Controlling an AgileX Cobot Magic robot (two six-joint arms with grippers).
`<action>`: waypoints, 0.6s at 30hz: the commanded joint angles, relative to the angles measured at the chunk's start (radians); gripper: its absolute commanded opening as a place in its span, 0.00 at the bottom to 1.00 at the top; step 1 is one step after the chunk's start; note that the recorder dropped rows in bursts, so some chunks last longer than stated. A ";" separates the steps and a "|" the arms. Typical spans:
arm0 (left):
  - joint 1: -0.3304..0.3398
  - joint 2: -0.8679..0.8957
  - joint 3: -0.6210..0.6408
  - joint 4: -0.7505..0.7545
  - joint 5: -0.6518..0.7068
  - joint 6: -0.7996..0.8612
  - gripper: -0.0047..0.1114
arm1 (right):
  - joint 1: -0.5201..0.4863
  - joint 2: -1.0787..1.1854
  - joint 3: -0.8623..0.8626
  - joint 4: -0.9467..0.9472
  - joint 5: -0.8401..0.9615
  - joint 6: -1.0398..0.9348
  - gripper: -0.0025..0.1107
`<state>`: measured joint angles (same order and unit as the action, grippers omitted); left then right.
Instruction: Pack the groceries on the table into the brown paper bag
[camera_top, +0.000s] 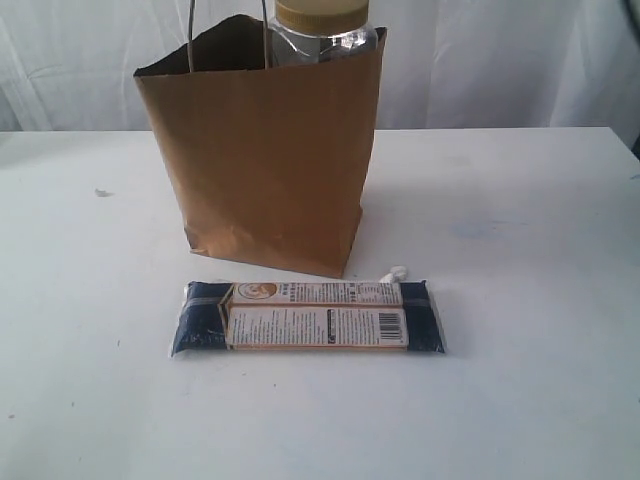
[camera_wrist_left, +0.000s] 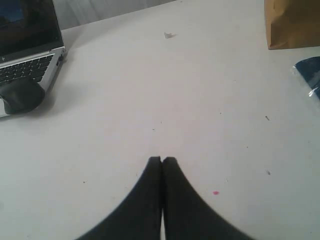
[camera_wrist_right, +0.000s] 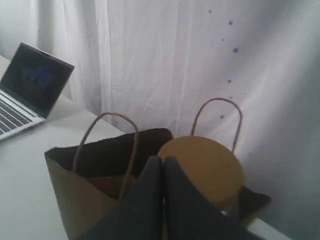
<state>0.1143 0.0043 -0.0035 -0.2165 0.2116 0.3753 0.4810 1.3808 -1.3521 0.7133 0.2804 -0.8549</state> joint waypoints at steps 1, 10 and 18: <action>0.001 -0.004 0.003 -0.002 -0.002 -0.001 0.04 | -0.012 -0.180 0.114 -0.454 0.084 0.212 0.02; 0.001 -0.004 0.003 -0.002 -0.002 -0.001 0.04 | -0.185 -0.180 0.330 -1.543 0.501 1.364 0.02; 0.001 -0.004 0.003 -0.002 -0.002 -0.001 0.04 | -0.233 0.133 0.293 -0.841 0.503 0.799 0.02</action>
<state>0.1143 0.0043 -0.0035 -0.2165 0.2116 0.3753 0.2552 1.4044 -1.0308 -0.4205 0.7868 0.1806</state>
